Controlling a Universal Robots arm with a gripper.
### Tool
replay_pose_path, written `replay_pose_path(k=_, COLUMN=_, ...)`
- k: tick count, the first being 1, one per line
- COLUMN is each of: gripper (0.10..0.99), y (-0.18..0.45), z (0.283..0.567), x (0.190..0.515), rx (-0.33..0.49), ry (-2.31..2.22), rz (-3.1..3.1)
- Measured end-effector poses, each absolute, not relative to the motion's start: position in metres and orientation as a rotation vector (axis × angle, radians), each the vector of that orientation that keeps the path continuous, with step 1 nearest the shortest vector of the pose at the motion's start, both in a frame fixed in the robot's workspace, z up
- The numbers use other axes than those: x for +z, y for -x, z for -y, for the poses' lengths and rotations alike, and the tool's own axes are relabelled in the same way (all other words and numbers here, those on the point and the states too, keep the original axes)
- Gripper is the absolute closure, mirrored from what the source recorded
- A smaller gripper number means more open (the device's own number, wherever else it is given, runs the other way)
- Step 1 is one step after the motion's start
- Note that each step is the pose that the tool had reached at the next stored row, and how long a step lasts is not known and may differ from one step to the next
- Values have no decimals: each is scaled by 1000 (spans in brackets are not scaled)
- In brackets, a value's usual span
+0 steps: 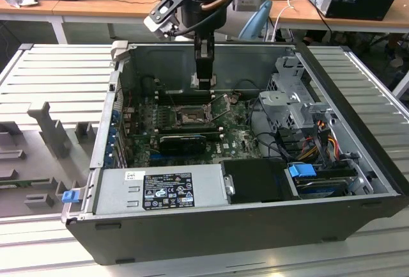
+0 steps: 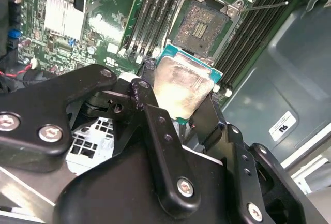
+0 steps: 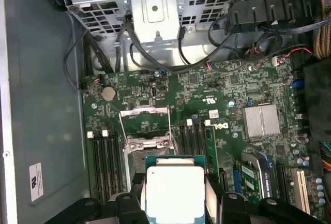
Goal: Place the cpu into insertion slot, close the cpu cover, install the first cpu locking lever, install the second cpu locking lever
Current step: 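Place the cpu into insertion slot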
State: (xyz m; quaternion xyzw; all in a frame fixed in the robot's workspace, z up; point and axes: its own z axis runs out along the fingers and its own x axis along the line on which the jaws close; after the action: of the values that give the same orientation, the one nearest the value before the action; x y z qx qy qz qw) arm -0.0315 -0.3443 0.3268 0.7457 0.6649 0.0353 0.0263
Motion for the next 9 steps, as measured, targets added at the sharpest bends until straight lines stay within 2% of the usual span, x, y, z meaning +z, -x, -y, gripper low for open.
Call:
replay_pose_path(k=6, gripper=545, y=31, z=344, x=320, rx=108, ry=-2293, rz=-2080)
replay_pose_path(k=9, gripper=545, y=31, z=344, x=319, rx=112, ry=-2146, rz=-2237)
